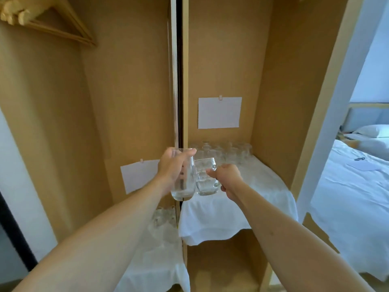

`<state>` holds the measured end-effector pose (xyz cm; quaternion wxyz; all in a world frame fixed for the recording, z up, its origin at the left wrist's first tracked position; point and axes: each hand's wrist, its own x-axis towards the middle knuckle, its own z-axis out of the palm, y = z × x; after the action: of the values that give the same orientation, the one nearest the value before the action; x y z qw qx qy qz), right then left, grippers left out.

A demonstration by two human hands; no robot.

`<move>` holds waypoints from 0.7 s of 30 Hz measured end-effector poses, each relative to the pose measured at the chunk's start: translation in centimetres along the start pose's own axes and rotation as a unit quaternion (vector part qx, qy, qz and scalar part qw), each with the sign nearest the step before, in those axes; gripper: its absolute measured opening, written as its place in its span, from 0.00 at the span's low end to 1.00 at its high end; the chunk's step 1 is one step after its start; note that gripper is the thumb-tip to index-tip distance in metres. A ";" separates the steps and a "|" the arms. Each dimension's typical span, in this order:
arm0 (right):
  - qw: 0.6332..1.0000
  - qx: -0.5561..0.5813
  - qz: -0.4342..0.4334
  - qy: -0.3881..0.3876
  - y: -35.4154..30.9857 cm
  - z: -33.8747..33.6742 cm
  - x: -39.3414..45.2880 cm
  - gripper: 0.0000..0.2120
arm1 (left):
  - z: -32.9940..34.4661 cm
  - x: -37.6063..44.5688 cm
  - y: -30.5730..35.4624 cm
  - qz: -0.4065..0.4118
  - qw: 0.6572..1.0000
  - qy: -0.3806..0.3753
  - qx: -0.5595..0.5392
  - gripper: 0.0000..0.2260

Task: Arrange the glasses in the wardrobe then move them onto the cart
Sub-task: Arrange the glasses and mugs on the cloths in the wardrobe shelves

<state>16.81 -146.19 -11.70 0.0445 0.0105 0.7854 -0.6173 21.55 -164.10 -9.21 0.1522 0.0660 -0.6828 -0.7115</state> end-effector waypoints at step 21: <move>0.994 -0.057 0.065 0.074 5.8 -9.5 12.7 0.14 | 12.3 12.4 -10.0 -0.083 0.996 -0.018 0.042 0.31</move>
<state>4.08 -136.02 -16.18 0.0269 0.1042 0.8182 -0.5648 4.88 -155.94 -17.04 0.0776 0.1157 -0.7073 -0.6931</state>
